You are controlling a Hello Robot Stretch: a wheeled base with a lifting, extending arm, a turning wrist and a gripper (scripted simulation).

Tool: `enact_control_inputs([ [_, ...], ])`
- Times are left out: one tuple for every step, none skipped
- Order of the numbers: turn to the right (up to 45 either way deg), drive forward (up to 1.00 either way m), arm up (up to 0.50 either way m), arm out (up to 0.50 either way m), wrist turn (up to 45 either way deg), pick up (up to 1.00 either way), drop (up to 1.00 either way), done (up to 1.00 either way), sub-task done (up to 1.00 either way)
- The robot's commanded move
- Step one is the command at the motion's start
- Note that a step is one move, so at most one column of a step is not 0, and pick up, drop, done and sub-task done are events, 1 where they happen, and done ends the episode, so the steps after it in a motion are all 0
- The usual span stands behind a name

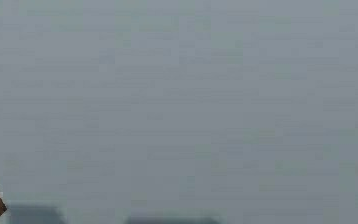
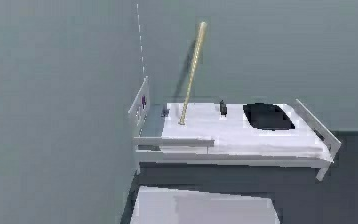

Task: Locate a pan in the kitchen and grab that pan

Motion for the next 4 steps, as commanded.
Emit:
enact_control_inputs([
  [-45.0, 0.00, 0.00, 0.00, 0.0, 0.00, 0.00, 0.00, 0.00],
  [-45.0, 0.00, 0.00, 0.00, 0.0, 0.00, 0.00, 0.00, 0.00],
  [-27.0, 0.00, 0.00, 0.00, 0.0, 0.00, 0.00, 0.00, 0.00],
  [0.0, 0.85, 0.00, 0.00, 0.0, 0.00, 0.00, 0.00, 0.00],
])
